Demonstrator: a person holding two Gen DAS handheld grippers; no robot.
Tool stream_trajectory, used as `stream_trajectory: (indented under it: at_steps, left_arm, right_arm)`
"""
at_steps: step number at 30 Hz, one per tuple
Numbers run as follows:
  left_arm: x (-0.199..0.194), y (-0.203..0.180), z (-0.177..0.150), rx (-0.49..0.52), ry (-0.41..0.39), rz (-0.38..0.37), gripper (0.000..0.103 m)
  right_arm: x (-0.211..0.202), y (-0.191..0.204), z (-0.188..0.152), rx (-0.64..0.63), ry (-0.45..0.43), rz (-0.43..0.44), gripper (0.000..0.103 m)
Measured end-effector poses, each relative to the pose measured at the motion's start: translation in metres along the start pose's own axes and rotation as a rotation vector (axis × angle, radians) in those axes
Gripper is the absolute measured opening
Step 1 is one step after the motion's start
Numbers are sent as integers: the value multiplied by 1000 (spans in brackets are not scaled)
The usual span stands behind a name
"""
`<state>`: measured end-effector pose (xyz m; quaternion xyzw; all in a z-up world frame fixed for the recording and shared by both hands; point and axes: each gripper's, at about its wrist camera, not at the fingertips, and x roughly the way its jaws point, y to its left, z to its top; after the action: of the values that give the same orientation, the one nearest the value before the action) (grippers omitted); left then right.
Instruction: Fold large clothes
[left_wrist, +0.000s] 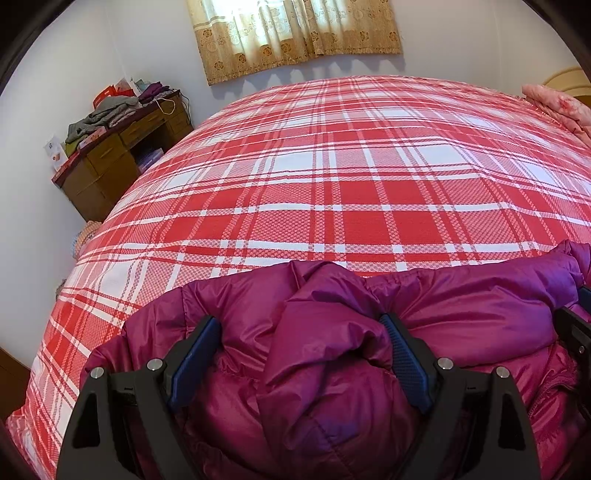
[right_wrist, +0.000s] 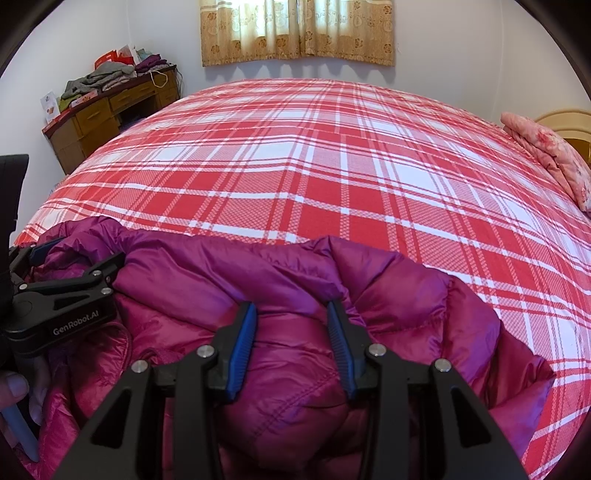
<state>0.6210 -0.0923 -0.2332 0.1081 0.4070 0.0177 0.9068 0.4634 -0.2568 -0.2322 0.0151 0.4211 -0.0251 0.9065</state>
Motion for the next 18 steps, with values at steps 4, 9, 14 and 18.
stream_trajectory:
  at_steps: [4,9,14,18]
  left_arm:
    - [-2,-5,3,28,-2,43,92]
    - [-49,27,7,-33,-18,-58,91]
    - [-134,78,-44,-42,-106,-88,91]
    - [-186,112,-98,-33,-141,-82,91]
  right_arm:
    - [2,5,3,-29,13,-28,45]
    - [-38,-21,4,39,-33,-17,67]
    - [-96,-66,-34,121,-22,38,71]
    - [-139,-83,-86,131,29,72,71]
